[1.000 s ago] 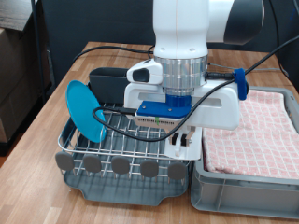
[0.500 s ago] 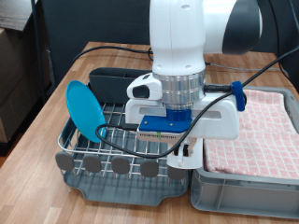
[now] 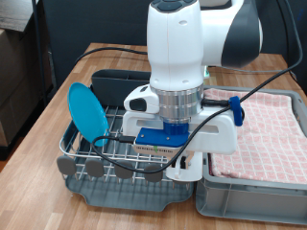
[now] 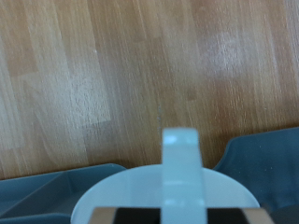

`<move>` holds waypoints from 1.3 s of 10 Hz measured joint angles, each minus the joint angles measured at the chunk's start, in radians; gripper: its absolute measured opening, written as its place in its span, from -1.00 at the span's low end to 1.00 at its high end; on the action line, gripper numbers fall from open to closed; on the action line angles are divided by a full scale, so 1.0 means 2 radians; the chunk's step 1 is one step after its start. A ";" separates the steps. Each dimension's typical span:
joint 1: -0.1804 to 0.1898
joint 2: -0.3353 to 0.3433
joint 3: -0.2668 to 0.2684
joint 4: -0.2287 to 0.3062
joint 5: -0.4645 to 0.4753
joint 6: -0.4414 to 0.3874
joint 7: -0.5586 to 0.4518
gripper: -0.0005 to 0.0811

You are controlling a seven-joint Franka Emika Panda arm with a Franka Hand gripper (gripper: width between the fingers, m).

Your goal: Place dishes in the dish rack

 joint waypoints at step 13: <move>0.000 0.030 -0.003 0.048 0.013 -0.071 0.019 0.38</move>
